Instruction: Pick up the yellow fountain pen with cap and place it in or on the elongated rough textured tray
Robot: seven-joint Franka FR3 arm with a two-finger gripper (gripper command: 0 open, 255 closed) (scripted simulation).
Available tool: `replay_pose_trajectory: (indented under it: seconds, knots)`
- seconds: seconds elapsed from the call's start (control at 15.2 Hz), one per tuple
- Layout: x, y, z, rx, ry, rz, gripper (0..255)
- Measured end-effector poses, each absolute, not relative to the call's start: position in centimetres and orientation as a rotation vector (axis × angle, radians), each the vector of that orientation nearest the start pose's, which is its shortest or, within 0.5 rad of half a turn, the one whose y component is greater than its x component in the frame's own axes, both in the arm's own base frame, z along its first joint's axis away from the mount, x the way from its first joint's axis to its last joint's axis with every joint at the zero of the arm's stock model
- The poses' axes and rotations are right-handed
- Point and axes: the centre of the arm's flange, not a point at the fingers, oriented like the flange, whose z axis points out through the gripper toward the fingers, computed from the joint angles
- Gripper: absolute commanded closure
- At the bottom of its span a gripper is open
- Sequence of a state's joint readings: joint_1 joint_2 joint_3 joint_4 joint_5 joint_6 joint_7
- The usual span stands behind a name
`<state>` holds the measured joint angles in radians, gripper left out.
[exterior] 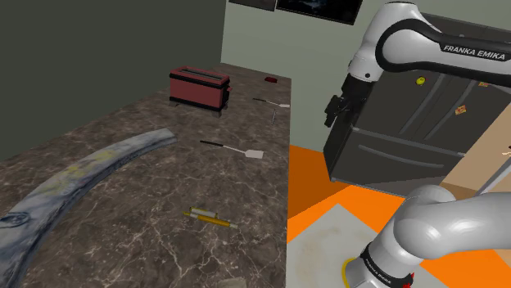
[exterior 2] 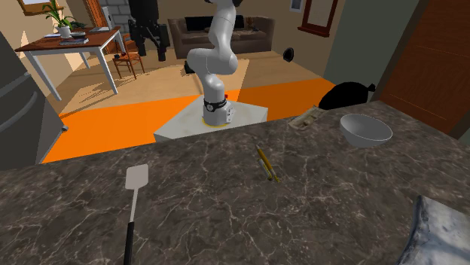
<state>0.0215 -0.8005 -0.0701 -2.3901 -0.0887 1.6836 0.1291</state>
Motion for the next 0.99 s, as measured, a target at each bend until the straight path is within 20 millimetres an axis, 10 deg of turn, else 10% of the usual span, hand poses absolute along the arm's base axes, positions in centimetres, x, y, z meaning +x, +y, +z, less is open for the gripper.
replay_pose_trajectory:
  seconds: [0.99]
  knots:
    - [35.8,11.3,51.1,-3.166,0.03,-0.084,0]
